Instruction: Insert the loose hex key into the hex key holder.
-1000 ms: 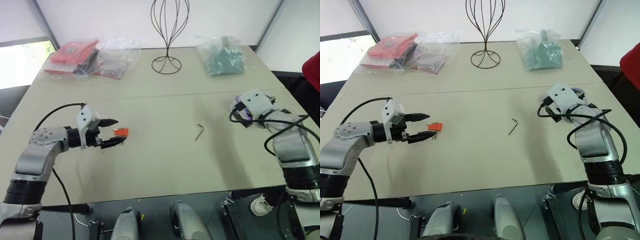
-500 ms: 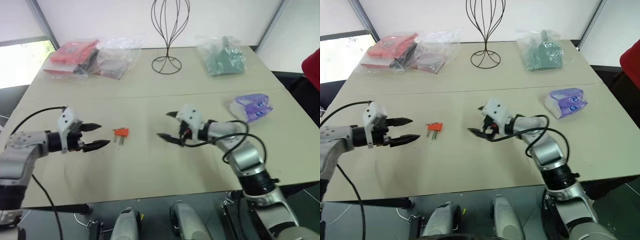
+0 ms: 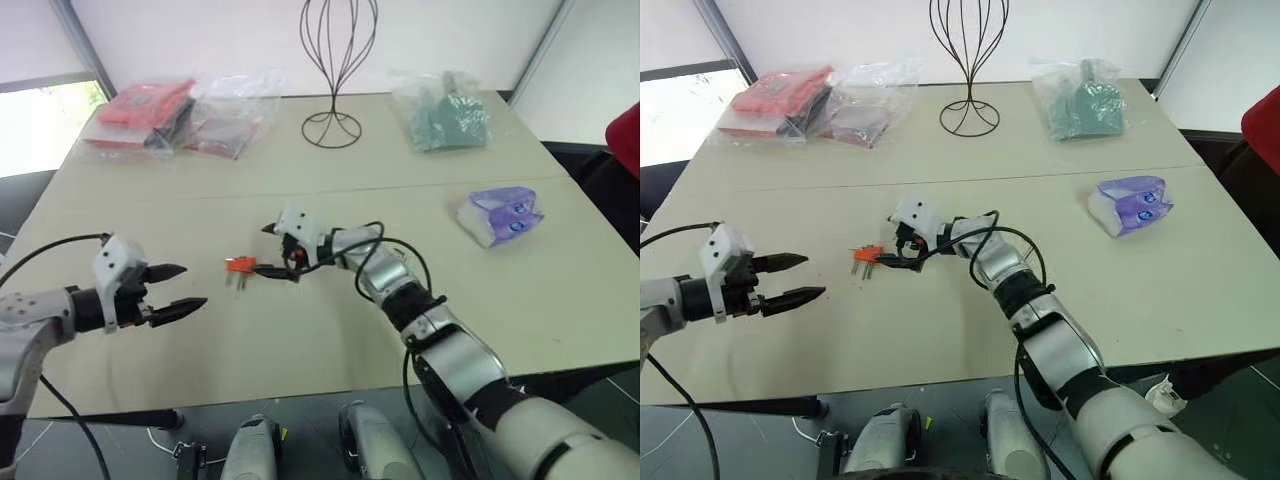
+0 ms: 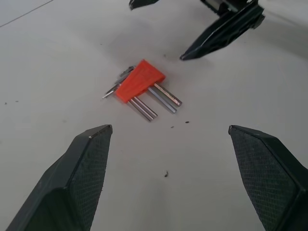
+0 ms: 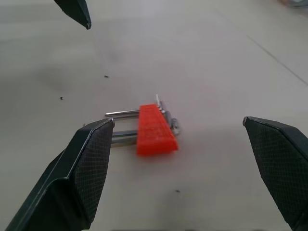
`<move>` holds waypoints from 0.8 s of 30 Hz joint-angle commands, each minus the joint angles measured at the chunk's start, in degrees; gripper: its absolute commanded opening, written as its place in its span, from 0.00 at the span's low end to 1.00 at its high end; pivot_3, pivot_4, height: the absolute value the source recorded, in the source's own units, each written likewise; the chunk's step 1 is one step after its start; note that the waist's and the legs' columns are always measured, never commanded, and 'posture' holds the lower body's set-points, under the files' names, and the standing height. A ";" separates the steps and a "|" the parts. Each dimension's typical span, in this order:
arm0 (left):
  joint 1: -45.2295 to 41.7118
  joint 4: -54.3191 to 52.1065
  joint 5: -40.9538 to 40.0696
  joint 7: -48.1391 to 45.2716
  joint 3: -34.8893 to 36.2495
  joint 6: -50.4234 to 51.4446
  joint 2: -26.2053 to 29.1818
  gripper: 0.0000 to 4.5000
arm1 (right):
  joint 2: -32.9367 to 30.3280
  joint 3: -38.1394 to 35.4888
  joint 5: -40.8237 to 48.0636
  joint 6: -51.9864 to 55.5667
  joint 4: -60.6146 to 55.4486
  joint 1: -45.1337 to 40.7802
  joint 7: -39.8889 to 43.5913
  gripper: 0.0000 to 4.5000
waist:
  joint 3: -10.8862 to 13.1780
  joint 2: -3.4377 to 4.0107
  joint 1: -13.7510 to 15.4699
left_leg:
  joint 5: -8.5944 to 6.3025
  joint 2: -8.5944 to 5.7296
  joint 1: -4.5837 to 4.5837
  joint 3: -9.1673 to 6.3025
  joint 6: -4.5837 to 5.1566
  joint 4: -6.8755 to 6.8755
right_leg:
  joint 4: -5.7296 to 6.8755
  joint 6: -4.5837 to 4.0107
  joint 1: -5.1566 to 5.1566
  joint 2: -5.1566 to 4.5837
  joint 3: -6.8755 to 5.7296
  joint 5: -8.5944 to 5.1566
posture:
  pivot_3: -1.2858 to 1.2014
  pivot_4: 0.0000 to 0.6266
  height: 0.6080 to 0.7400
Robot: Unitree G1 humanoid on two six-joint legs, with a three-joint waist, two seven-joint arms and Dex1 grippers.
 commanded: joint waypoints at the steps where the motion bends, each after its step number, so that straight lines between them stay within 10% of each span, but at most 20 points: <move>1: 1.65 -2.35 -1.29 0.49 4.12 0.42 0.84 0.90 | 1.83 0.19 -2.00 -5.35 5.52 -2.32 0.90 0.99 | 0.00 0.01 -0.32 | 0.00 0.00 0.00 0.00 0.00 0.00 | 0.00 -0.01 0.00 -0.02 0.00 0.00 | 0.52 0.24 1.00; 21: 2.62 -5.39 -1.15 4.38 2.44 0.29 -0.83 0.90 | 6.98 -2.80 -8.52 -11.46 20.99 -8.31 -3.15 0.99 | 0.01 0.03 -0.93 | 0.01 -0.01 0.03 0.00 -0.05 0.00 | 0.10 -0.16 -0.04 -0.08 0.00 -0.04 | 0.52 0.24 1.00; 24: 2.85 -5.64 -1.10 4.86 2.31 0.12 -1.10 0.90 | 7.72 -2.82 -9.47 -11.52 21.65 -8.61 -2.89 0.80 | 0.01 0.02 -0.93 | 0.01 0.00 0.03 0.00 -0.05 -0.01 | 0.10 -0.17 -0.05 -0.07 0.01 -0.04 | 0.52 0.24 1.00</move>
